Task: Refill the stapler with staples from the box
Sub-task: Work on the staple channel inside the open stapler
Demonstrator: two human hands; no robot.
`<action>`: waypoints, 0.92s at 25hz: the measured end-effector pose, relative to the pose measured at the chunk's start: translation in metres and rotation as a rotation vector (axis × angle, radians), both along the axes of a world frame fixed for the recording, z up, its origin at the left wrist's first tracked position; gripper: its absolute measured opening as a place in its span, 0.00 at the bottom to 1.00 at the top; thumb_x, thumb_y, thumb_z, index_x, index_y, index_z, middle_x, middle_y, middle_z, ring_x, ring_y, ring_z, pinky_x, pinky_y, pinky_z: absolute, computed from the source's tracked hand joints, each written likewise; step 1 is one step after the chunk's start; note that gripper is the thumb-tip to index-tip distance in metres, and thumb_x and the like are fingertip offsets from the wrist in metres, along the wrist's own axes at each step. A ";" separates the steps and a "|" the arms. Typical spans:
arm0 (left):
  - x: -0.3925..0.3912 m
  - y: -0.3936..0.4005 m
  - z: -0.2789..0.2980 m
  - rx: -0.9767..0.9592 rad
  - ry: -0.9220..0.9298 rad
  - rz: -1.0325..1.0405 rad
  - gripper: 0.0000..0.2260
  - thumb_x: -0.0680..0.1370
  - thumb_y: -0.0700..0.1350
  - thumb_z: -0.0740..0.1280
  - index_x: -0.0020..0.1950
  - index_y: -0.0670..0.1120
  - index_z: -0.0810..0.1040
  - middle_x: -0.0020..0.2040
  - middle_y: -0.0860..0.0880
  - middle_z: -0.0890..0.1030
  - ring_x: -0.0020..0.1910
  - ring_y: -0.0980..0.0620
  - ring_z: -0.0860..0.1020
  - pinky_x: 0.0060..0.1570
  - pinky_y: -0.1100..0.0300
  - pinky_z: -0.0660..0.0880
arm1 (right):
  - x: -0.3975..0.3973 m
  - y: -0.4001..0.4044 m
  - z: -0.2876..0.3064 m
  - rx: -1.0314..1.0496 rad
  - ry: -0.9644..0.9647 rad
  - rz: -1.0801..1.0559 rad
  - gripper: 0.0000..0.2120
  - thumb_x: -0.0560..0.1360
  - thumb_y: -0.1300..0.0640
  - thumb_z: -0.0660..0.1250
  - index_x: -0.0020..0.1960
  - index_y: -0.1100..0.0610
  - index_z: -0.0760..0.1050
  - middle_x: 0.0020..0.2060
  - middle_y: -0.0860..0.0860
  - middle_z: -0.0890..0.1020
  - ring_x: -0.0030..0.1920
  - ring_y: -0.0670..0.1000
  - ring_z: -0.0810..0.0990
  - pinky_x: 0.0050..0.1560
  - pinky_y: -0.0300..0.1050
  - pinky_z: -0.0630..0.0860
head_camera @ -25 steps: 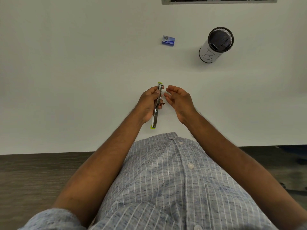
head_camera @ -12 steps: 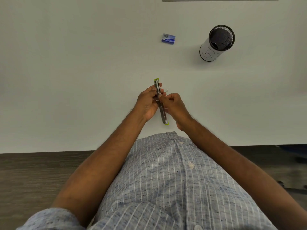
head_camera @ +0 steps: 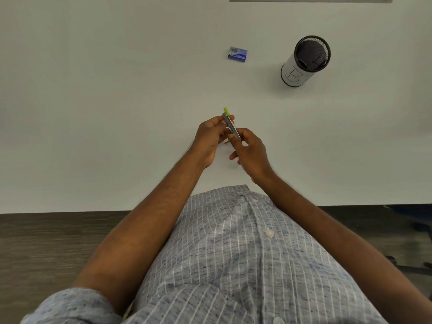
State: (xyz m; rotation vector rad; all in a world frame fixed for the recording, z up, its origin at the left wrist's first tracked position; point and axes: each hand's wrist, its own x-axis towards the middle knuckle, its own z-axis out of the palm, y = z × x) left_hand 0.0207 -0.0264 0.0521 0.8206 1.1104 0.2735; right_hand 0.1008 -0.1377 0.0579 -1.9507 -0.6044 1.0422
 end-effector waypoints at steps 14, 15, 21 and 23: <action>-0.009 0.000 -0.008 -0.066 0.084 0.153 0.12 0.84 0.37 0.61 0.65 0.42 0.78 0.59 0.42 0.83 0.55 0.46 0.83 0.61 0.53 0.79 | 0.012 0.003 -0.012 -0.266 -0.830 0.385 0.19 0.86 0.44 0.49 0.62 0.59 0.69 0.41 0.51 0.77 0.30 0.54 0.71 0.33 0.45 0.64; -0.008 0.000 -0.007 -0.063 0.092 0.153 0.13 0.83 0.38 0.61 0.66 0.42 0.78 0.60 0.42 0.83 0.56 0.46 0.83 0.61 0.53 0.79 | 0.012 0.005 -0.011 -0.264 -0.856 0.385 0.20 0.86 0.44 0.49 0.62 0.59 0.69 0.41 0.52 0.78 0.29 0.54 0.72 0.32 0.45 0.63; -0.009 0.003 -0.004 0.039 0.189 0.171 0.14 0.84 0.37 0.58 0.68 0.42 0.75 0.61 0.43 0.80 0.51 0.47 0.82 0.56 0.54 0.81 | 0.015 0.009 -0.008 -0.398 -1.059 0.469 0.23 0.87 0.44 0.45 0.68 0.58 0.68 0.43 0.51 0.78 0.32 0.54 0.77 0.30 0.46 0.64; -0.010 0.001 -0.004 0.046 0.207 0.153 0.14 0.84 0.37 0.58 0.67 0.42 0.76 0.60 0.43 0.81 0.51 0.46 0.82 0.55 0.54 0.81 | 0.016 0.010 -0.007 -0.442 -1.127 0.534 0.23 0.88 0.45 0.45 0.71 0.58 0.67 0.42 0.51 0.79 0.34 0.53 0.81 0.30 0.46 0.65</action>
